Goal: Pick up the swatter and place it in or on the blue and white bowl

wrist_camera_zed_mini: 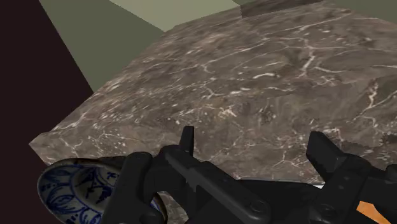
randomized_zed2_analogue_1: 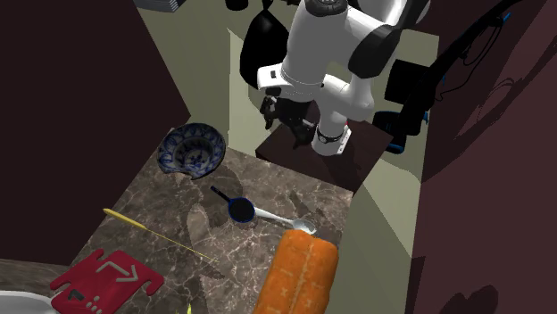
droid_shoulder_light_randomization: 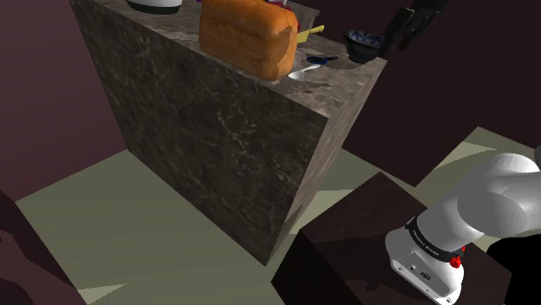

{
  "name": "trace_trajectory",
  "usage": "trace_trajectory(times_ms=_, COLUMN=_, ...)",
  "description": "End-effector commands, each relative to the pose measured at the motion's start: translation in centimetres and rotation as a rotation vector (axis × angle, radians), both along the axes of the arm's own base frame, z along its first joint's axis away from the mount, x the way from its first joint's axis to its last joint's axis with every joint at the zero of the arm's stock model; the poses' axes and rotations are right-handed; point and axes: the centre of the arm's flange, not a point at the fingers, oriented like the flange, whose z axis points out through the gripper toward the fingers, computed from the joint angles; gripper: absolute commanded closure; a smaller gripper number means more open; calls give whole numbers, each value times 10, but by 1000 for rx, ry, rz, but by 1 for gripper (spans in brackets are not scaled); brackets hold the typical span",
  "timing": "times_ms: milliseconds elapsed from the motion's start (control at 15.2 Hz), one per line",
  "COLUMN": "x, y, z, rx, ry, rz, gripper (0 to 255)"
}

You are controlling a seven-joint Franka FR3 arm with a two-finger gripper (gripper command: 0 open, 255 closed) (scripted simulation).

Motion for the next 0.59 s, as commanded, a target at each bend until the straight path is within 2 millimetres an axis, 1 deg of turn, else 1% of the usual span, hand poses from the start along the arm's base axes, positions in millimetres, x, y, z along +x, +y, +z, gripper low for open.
trace_trajectory(times_ms=0, x=0, y=0, z=0, rx=0, ry=0, rz=0, gripper=0)
trace_trajectory(times_ms=264, x=60, y=16, z=-8, rx=36, ry=56, rz=-195, gripper=0)
trace_trajectory(times_ms=528, x=122, y=21, z=-18, rx=73, ry=112, rz=-390, gripper=0)
